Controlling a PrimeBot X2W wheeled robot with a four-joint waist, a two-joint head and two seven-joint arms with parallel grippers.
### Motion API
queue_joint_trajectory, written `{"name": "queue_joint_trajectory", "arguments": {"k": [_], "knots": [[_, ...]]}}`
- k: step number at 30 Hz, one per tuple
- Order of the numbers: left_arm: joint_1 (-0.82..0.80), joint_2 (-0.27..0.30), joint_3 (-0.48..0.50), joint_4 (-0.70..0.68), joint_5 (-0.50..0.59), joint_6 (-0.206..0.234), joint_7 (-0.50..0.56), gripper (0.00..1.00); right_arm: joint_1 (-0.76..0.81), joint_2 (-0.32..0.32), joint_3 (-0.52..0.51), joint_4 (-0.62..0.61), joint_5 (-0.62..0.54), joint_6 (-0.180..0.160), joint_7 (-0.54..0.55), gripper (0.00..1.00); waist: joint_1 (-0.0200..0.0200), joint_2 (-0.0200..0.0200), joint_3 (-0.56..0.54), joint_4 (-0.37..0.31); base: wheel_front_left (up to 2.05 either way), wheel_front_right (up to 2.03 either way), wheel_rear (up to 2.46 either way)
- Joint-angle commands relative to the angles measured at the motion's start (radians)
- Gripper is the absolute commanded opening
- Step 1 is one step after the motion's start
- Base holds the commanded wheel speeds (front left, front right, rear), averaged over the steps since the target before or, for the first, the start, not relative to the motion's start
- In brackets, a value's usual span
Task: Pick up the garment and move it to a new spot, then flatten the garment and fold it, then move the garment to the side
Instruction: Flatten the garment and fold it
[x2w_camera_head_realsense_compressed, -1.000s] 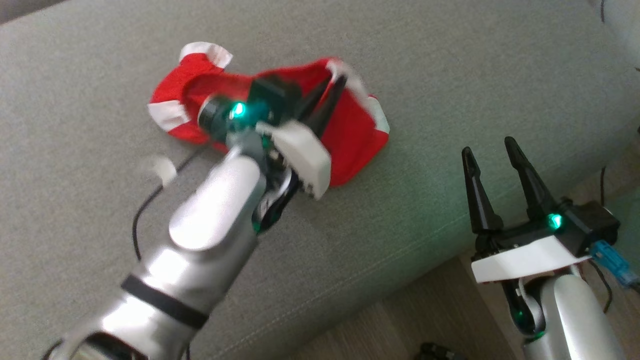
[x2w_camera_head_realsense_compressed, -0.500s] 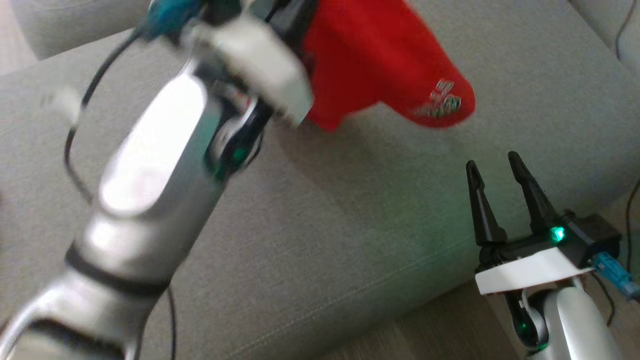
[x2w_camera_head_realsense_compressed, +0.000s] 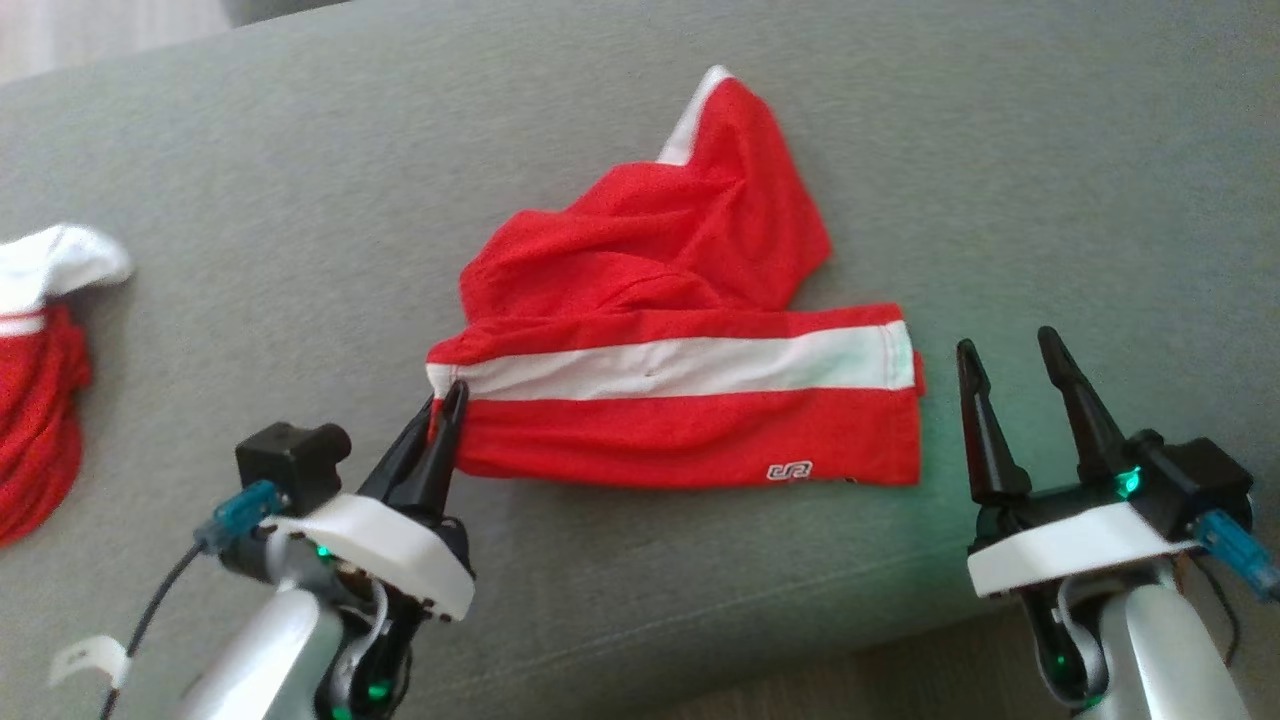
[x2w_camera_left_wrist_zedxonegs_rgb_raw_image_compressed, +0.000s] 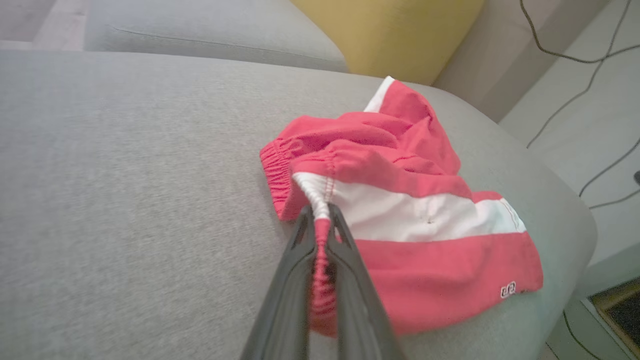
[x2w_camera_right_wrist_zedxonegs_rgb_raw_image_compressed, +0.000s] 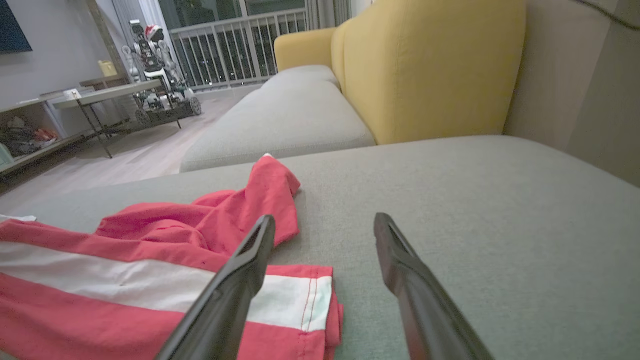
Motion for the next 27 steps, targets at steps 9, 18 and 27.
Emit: {"name": "queue_joint_trajectory", "arguments": {"k": [9, 18, 27], "knots": [[-0.052, -0.076, 0.058, 0.082, 0.003, -0.017, -0.128, 0.0, -0.108, -0.002, 0.05, 0.238, 0.06, 0.0, -0.006, 1.0, 0.0, 0.0, 0.009, 0.109, 0.0, 0.0, 0.0], [-0.064, -0.106, 0.073, 0.123, 0.033, -0.038, -0.143, 0.0, -0.189, -0.002, 0.117, 0.388, 0.135, 0.0, -0.006, 1.0, 0.0, 0.0, 0.017, 0.118, 0.0, 0.0, 0.0], [-0.067, -0.12, 0.095, 0.136, 0.056, -0.046, -0.146, 0.0, -0.234, -0.002, 0.146, 0.507, 0.197, 0.0, -0.006, 1.0, 0.0, 0.0, 0.026, 0.116, 0.0, 0.0, 0.0]]}}
